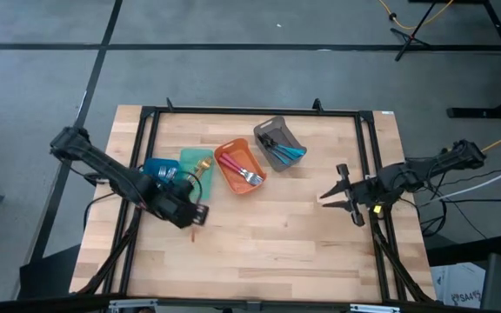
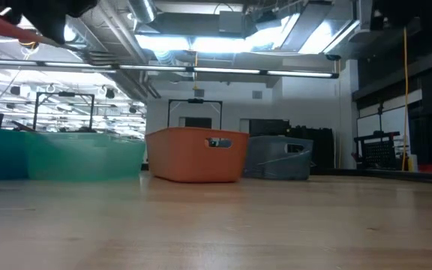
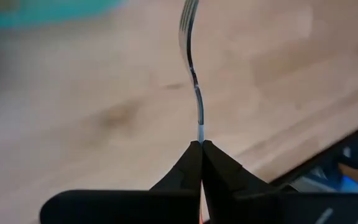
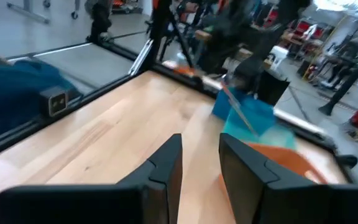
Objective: Sort silverware by color (type)
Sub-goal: Put the orange fork into the blue bin
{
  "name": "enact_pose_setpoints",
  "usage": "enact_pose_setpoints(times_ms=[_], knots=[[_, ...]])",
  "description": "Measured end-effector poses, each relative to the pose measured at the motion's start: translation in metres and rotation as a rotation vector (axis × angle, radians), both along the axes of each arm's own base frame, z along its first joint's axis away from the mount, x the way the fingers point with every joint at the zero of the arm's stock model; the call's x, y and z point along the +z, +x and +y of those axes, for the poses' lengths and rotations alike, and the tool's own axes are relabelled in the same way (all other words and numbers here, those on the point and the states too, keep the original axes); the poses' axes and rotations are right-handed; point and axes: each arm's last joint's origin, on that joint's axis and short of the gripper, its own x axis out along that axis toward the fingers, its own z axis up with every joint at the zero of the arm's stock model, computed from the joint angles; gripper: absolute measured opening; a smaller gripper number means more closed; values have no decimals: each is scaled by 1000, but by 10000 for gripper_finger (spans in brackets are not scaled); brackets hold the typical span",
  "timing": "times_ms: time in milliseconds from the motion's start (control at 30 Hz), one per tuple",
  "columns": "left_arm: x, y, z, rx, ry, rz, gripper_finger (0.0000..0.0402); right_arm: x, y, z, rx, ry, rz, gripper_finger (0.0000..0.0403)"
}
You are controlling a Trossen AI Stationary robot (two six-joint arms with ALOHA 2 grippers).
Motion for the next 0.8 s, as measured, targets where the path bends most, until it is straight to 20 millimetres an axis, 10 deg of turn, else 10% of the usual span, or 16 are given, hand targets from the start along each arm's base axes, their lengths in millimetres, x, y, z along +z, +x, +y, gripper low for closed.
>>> enact_pose_setpoints(times_ms=[400,800], knots=[[25,-60,56,96,-19,272,0,-33,-20,-7,40,78,-116,104],[25,-67,89,-7,-13,414,0,-34,-32,-16,-1,46,-277,104]])
